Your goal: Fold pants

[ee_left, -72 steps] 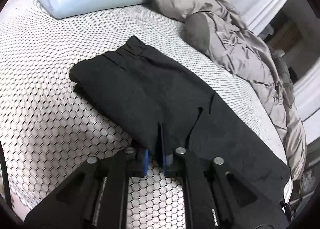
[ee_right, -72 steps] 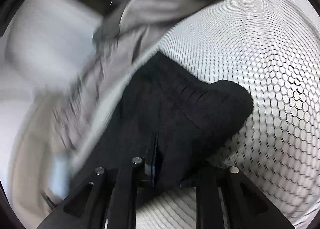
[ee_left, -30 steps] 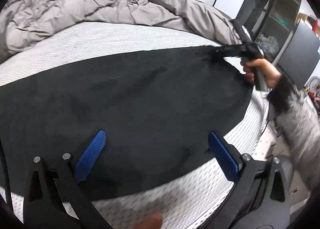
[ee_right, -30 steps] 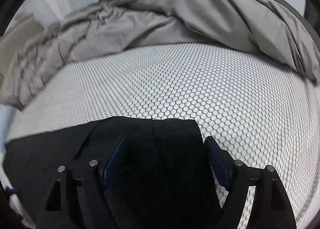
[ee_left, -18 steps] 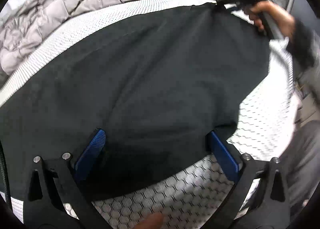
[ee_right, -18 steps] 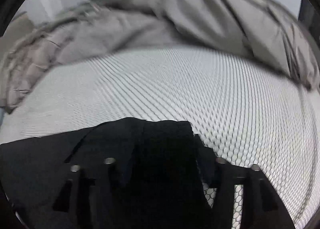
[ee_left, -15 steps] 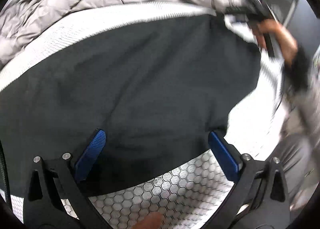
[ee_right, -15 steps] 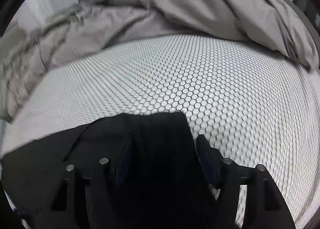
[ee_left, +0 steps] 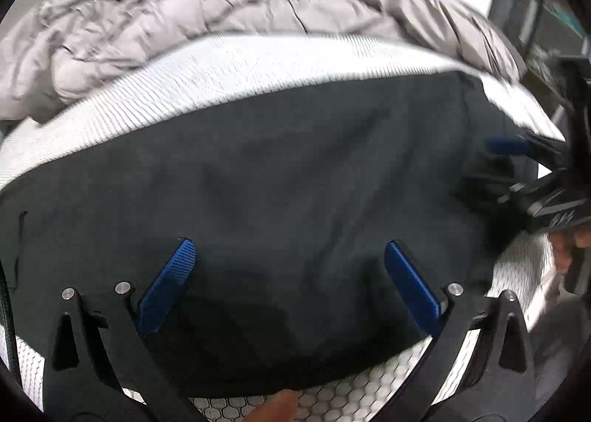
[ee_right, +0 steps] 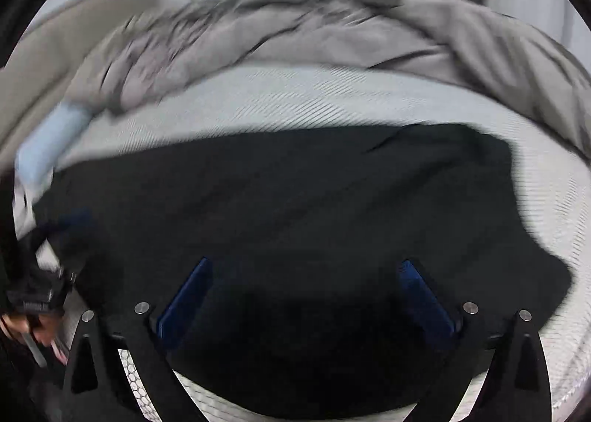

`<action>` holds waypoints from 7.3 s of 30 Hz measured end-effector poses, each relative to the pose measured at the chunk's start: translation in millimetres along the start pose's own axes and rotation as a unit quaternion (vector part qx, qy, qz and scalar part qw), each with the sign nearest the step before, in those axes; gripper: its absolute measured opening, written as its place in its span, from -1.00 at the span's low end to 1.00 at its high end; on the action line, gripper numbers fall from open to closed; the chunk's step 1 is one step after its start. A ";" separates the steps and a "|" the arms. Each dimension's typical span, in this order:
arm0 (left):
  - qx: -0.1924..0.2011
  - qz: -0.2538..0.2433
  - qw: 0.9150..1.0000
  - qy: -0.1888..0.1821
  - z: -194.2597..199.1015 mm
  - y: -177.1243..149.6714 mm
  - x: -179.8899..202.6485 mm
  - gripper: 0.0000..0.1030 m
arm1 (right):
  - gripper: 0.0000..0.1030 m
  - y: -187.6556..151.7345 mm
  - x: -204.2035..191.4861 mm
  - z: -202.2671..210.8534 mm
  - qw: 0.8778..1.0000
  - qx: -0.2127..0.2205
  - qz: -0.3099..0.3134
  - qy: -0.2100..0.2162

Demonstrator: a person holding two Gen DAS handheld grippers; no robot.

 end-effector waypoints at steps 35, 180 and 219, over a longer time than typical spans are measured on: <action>-0.059 0.003 0.998 0.030 -39.2 -1.4 -97.8 0.97 | 0.99 -6.0 41.2 -42.9 0.986 -0.043 0.103 -0.123; -0.038 -0.041 0.998 -0.043 -12.8 -24.7 -15.5 0.99 | 0.98 -21.1 0.4 -7.9 0.991 -0.007 0.128 -0.026; -0.020 0.094 0.995 0.032 -17.9 19.0 -129.6 0.97 | 0.97 -13.6 184.0 29.5 0.971 0.017 -0.167 -0.168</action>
Point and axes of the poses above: each gripper's, at about its wrist camera, not at the fingertips, and z roughly against the way its jaws point, x to its right, y to its top, the point moved 2 cm from there along -z, roughly the way its jaws point, and after that the axes turned 6 degrees about y, right-handed, at the moved point
